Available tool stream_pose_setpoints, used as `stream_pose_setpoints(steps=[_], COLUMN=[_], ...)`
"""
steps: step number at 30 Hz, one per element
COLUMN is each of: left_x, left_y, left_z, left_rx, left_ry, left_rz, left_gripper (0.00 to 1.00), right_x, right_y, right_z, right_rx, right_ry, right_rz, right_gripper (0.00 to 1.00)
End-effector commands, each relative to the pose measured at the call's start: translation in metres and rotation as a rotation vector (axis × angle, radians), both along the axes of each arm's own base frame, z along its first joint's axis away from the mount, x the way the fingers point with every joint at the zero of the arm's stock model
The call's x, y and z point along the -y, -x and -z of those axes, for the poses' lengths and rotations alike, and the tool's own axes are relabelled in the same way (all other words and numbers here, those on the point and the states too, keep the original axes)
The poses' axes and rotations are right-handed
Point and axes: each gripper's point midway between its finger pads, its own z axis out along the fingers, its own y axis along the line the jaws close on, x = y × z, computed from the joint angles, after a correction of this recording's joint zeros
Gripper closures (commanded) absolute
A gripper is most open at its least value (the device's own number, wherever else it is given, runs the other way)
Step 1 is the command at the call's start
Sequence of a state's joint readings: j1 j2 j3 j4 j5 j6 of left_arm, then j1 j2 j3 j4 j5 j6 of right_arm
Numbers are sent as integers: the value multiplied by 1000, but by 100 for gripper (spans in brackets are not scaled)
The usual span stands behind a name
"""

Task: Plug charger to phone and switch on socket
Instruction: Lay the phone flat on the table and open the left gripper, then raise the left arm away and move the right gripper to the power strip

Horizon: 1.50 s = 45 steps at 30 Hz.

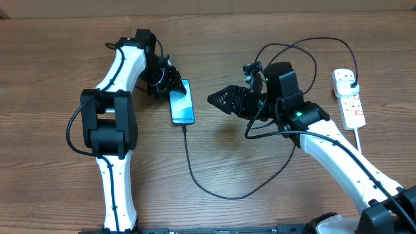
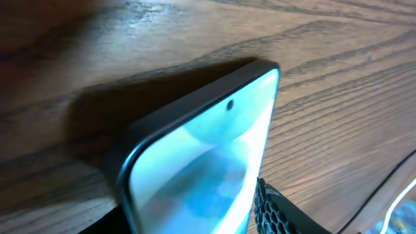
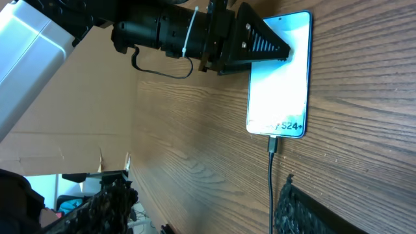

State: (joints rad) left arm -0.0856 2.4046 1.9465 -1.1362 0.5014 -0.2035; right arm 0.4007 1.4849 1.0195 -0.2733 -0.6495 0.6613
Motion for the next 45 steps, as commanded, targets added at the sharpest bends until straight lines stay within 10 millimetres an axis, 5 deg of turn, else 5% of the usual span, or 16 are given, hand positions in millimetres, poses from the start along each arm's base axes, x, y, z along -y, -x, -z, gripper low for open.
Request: stream_pose_setpoints(steps=[1, 11, 16, 21, 27, 28, 35, 38, 42, 45], left_x=[-21, -38, -37, -34, -31, -31, -30, -31, -33, -33], left_y=[4, 3, -12, -39, -57, -55, -20, 0, 16, 18], left_z=[16, 20, -4, -71, -189, -220, -326, -363, -389, -392], left_rx=[-16, -9, 45, 180, 435, 501, 721, 804, 867, 874], left_ry=[-150, -252, -246, -233, -198, -188, -138, -129, -122, -122], left_rz=[7, 8, -3, -20, -50, -57, -76, -84, -91, -92], left_gripper=[48, 49, 50, 53, 52, 52, 48, 43, 24, 11], right_x=[1, 2, 3, 9, 15, 16, 28, 40, 66, 94], right_y=[-4, -2, 1, -1, -2, -2, 1, -1, -9, -17], right_z=[-5, -3, 2, 10, 16, 17, 31, 25, 3, -20], right_rx=[24, 25, 49, 38, 42, 40, 37, 44, 46, 41], right_ry=[0, 10, 41, 85, 128, 133, 228, 315, 432, 506], right_rz=[4, -5, -36, -5, 7, 11, 16, 28, 82, 153], right_gripper=[27, 27, 27, 27, 29, 31, 33, 33, 33, 55])
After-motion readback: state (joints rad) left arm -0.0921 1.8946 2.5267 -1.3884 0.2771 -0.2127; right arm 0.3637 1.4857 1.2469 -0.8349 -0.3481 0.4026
